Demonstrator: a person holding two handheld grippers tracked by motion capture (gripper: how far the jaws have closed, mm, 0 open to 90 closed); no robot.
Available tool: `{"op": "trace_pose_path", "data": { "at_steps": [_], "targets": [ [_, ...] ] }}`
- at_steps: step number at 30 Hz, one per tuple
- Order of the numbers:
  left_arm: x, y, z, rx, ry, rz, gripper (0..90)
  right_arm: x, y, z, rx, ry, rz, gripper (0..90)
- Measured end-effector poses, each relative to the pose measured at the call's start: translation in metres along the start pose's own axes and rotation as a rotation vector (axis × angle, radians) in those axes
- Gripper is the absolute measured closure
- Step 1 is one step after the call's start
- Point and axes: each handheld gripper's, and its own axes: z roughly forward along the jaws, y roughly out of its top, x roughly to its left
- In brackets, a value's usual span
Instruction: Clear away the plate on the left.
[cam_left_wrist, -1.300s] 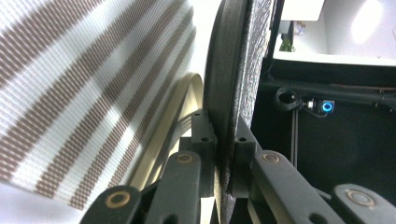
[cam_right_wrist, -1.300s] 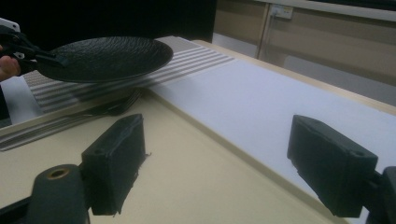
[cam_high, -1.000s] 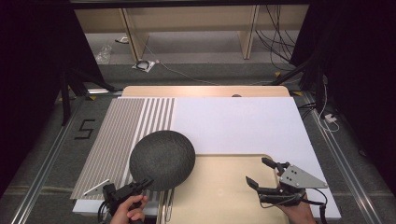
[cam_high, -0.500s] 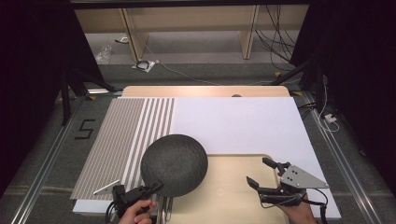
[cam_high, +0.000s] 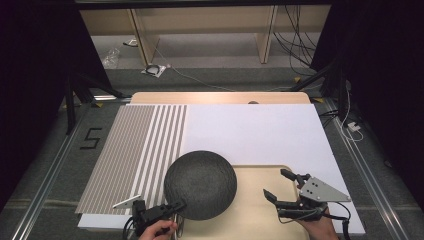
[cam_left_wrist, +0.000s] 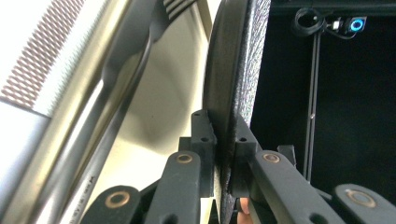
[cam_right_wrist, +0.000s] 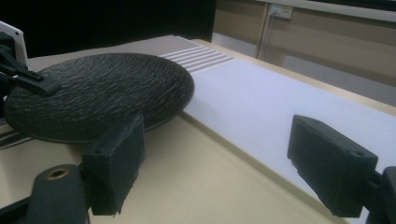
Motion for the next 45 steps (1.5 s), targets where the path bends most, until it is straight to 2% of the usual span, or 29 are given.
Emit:
{"op": "trace_pose_path", "data": {
  "at_steps": [12, 19, 29, 45],
  "targets": [
    [0.0, -0.008, 0.013, 0.051, 0.024, 0.031, 83.7, 0.0, 0.0, 0.0, -0.002, 0.0, 0.002, 19.9],
    [-0.001, -0.014, 0.021, 0.092, 0.031, 0.051, 83.8, 0.0, 0.0, 0.0, -0.001, 0.001, 0.002, 19.9],
    [-0.001, -0.026, 0.034, 0.158, 0.062, 0.06, 83.7, 0.0, 0.0, -0.001, -0.001, 0.002, 0.002, 19.9],
    [-0.007, -0.031, 0.05, 0.205, 0.08, 0.091, 83.4, 0.0, 0.0, 0.0, -0.004, 0.002, 0.003, 19.8]
  ]
}}
